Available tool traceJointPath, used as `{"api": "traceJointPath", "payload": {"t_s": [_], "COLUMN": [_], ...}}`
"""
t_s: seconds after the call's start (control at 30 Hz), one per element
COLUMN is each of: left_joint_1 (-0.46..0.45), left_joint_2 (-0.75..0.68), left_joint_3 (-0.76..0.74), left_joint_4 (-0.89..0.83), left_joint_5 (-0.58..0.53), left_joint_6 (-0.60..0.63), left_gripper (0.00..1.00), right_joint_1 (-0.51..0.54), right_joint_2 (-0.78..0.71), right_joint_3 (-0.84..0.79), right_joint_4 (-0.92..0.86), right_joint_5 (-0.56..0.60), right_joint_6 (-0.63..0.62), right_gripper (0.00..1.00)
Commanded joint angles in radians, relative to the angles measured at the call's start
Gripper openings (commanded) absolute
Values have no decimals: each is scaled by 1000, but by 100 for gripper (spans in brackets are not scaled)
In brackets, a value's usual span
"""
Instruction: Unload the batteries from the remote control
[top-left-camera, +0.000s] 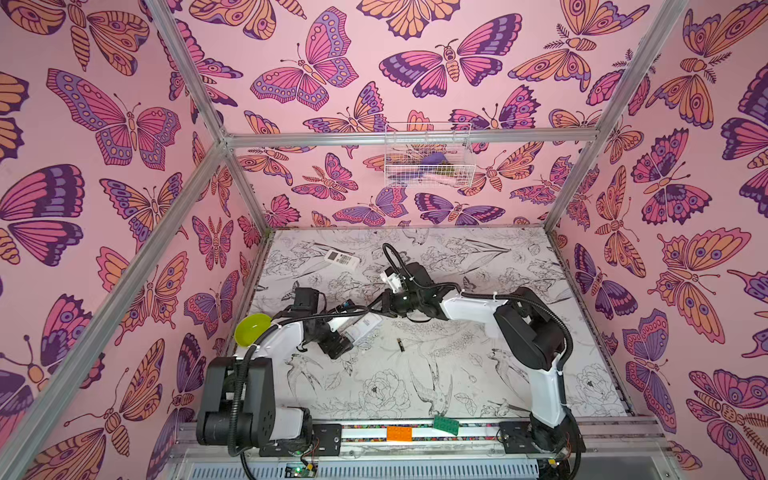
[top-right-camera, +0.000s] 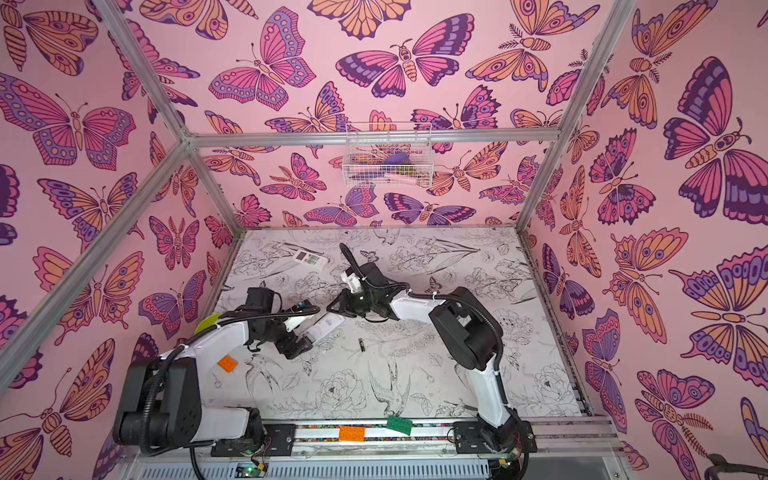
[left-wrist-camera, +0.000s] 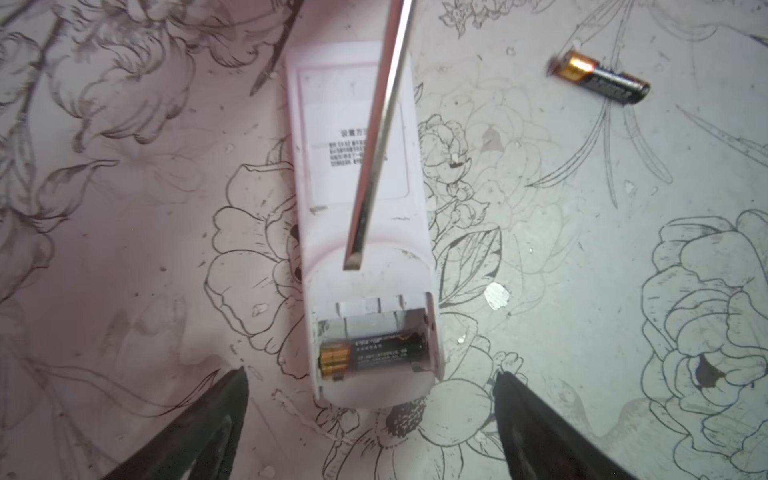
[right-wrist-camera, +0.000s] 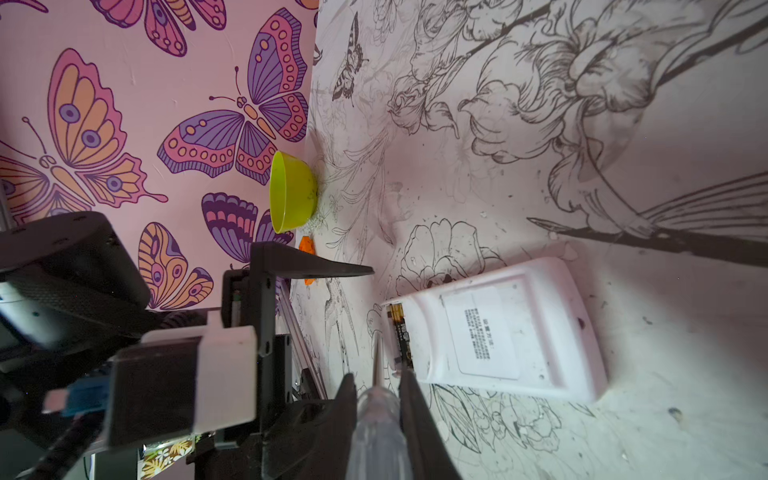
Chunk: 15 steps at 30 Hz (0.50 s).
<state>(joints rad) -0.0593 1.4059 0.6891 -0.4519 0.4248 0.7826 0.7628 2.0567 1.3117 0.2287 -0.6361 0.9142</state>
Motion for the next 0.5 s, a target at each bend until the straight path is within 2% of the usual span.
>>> {"api": "traceJointPath", "payload": {"t_s": [0.0, 0.27, 0.47], "left_joint_1": [-32, -82, -94], "left_joint_2": [44, 145, 169], "left_joint_3": [36, 90, 99], "left_joint_4": [-32, -29, -29], "left_joint_5": [-48, -122, -142], "left_joint_6": [20, 3, 3], "left_gripper": [95, 90, 74], "right_joint_1": [12, 26, 36], "right_joint_2": [3, 35, 59], "right_joint_3": [-6, 12, 24], "right_joint_4": [51, 37, 29], "right_joint_5": [-29, -46, -57], "right_joint_6": [31, 31, 37], "right_gripper": [0, 0, 0]}}
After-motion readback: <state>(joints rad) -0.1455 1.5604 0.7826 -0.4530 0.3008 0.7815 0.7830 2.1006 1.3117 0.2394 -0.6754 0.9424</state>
